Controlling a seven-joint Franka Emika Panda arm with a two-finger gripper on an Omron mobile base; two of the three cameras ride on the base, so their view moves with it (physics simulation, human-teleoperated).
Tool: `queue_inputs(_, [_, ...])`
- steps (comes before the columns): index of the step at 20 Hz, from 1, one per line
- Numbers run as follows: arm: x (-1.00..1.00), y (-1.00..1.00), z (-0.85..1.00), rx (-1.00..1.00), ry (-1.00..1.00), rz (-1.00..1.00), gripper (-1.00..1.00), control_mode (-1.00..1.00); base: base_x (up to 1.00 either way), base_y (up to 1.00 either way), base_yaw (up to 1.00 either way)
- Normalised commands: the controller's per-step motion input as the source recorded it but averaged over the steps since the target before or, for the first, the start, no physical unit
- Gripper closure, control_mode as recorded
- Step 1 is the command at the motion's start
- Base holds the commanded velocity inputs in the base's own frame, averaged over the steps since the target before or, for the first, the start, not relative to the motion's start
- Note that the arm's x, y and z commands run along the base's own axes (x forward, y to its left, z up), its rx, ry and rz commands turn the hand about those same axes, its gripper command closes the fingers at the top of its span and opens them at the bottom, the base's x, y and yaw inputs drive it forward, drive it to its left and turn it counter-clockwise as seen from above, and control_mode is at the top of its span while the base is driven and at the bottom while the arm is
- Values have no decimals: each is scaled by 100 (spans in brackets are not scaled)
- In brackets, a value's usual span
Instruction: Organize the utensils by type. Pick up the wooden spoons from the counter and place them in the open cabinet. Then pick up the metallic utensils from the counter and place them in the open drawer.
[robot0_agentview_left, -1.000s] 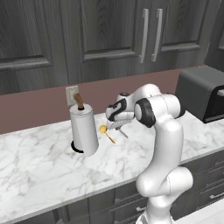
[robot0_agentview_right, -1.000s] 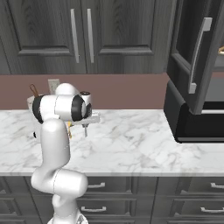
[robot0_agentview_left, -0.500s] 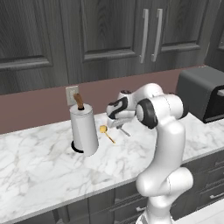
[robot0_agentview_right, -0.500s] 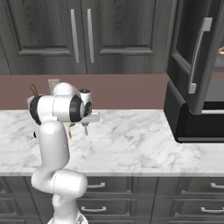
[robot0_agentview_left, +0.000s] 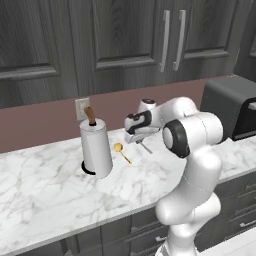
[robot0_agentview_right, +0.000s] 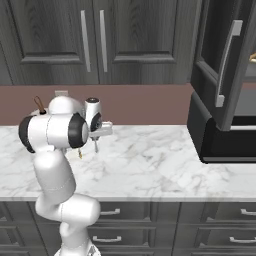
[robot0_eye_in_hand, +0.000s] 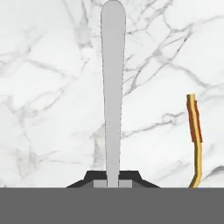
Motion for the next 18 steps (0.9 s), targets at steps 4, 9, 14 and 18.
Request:
queue_inputs(4, [-82, -42, 34, 3, -2, 0, 100, -100, 0, 0, 0])
queue_inputs(9, [-60, -33, 75, 1, -4, -5, 100, -100, 0, 0, 0])
queue_inputs(14, [-71, -19, 80, 0, -2, -1, 100, -100, 0, 0, 0])
queue_inputs(18, [-82, -15, 72, 0, 0, -5, 100, -100, 0, 0, 0])
